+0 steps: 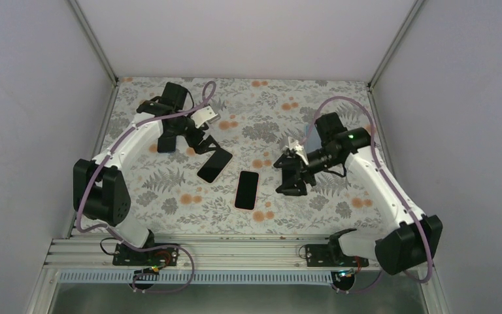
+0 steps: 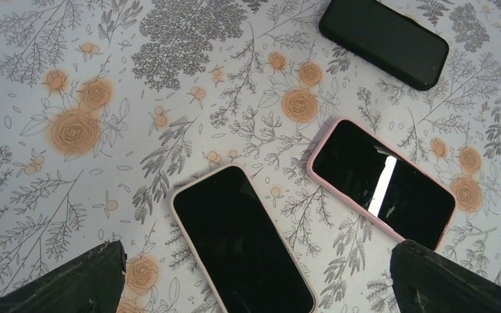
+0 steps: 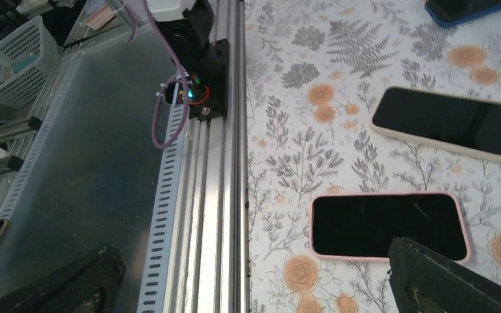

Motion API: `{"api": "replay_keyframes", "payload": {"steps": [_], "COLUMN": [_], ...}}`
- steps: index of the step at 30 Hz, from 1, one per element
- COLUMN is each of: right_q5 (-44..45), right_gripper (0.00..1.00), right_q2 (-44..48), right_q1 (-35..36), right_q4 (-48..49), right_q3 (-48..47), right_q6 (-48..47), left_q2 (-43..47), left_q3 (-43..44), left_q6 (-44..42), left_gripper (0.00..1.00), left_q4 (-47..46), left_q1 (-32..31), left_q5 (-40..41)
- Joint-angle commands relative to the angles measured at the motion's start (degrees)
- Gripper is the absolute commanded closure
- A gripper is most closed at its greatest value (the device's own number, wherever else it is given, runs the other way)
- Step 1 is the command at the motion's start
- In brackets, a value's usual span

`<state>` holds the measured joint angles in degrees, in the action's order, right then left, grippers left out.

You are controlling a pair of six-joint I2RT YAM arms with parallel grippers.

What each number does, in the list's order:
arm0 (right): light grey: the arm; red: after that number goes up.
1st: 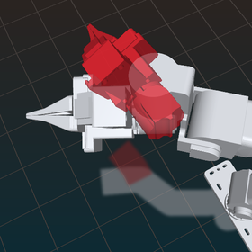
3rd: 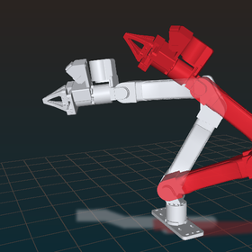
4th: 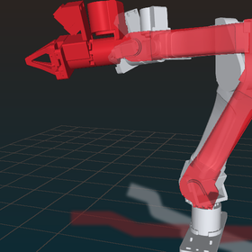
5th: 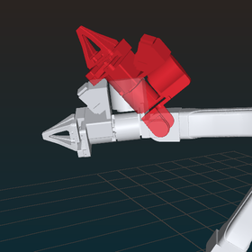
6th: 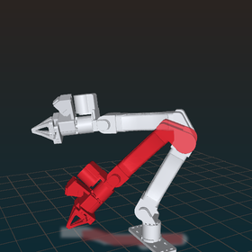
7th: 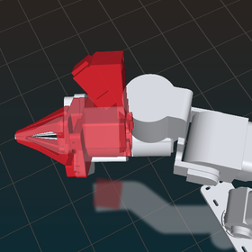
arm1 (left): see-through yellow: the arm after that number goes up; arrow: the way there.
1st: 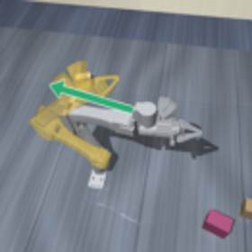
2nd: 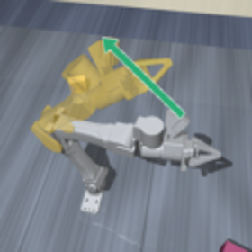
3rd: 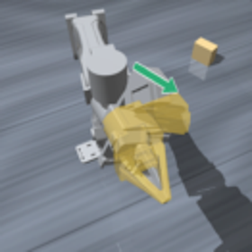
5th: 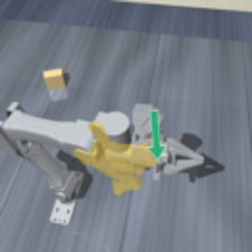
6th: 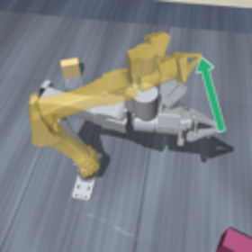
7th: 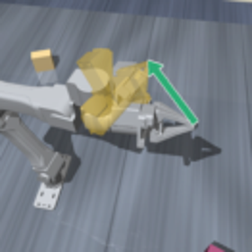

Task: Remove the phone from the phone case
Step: Pick up the phone at the center of the board.

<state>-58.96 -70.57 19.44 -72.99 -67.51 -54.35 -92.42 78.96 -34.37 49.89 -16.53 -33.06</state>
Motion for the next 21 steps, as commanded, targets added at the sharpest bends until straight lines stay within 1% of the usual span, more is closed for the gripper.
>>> {"api": "replay_keyframes", "payload": {"steps": [1,3,4,7,10,13,16,19,21], "right_q5": [7.35,13.25,15.61,24.61,33.22,40.81,50.29,56.06,57.91], "right_gripper": [0.00,0.00,0.00,0.00,0.00,0.00,0.00,0.00,0.00], "right_q2": [-7.05,-11.35,-11.98,-8.20,-4.25,-5.68,-7.90,-11.79,-13.71], "right_q1": [0.14,0.05,0.00,0.98,3.34,4.98,7.30,9.52,10.45], "right_q4": [6.94,9.02,12.15,25.27,33.54,36.38,40.65,41.93,43.01], "right_q3": [0.74,2.65,4.24,8.53,12.17,12.33,13.83,14.47,15.11], "right_q6": [13.59,17.07,19.67,24.57,26.65,27.62,28.13,27.67,27.59], "left_q2": [-0.47,-1.31,-1.80,-2.99,-3.77,-4.05,-4.53,-5.38,-5.69], "left_q3": [-2.36,-2.97,-2.97,-3.26,-3.28,-3.45,-3.55,-3.30,-3.51], "left_q6": [1.92,2.48,2.51,3.17,3.56,3.80,4.07,4.81,5.00], "left_gripper": [0.00,0.00,0.00,0.00,0.00,0.00,0.00,0.00,0.00], "left_q4": [-4.58,-6.15,-6.73,-8.22,-9.20,-10.35,-11.43,-11.92,-12.31], "left_q1": [0.28,0.31,0.28,0.36,0.35,0.31,0.32,0.29,0.32], "left_q5": [-0.33,1.08,1.30,2.19,3.00,4.38,5.42,5.15,5.11]}}
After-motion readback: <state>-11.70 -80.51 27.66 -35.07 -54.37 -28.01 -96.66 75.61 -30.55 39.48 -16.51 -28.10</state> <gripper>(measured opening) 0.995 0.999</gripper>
